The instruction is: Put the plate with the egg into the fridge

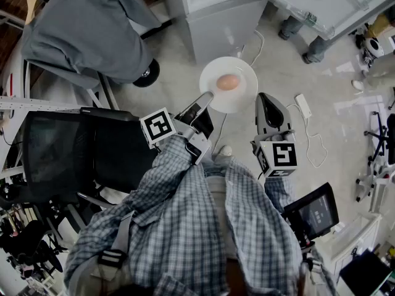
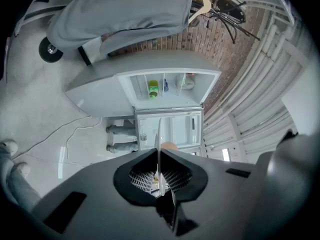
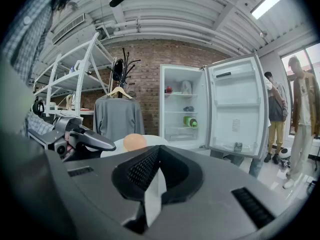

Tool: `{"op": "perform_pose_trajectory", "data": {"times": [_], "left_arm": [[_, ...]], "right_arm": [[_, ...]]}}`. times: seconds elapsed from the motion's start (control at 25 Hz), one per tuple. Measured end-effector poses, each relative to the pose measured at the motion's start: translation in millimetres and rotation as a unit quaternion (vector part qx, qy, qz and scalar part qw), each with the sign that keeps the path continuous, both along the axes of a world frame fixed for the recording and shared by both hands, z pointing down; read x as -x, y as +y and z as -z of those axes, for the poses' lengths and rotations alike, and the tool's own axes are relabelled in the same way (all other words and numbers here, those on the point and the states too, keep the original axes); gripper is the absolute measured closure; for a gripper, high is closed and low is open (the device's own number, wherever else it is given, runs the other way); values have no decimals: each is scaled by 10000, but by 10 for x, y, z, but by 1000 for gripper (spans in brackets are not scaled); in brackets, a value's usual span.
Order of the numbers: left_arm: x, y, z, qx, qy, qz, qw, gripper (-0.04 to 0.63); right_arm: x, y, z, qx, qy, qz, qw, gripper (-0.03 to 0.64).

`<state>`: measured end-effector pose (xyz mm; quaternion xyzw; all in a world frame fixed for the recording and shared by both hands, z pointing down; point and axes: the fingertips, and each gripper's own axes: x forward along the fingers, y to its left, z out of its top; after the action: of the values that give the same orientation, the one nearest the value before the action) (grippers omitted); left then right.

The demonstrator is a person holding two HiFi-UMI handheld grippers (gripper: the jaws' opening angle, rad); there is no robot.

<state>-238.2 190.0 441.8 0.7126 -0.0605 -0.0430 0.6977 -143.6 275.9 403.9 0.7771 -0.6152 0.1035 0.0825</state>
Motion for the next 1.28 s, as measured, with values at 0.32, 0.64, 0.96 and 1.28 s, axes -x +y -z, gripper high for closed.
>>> {"op": "perform_pose_trajectory", "data": {"times": [0.32, 0.64, 0.96, 1.28], "left_arm": [[3, 0, 7, 14, 16, 5, 10000, 577], [-17, -19, 6, 42, 23, -9, 10000, 577], [-32, -73, -4, 51, 26, -76, 10000, 577], [133, -274, -40, 37, 1, -112, 9999, 577]], "right_arm": [[-7, 1, 20, -18, 38, -34, 10000, 611], [-64, 11, 58, -89, 115, -111, 9998, 610], [-76, -37, 140, -214, 43, -306, 9993, 609], [63, -125, 118, -179, 92, -449, 9988, 609]]}}
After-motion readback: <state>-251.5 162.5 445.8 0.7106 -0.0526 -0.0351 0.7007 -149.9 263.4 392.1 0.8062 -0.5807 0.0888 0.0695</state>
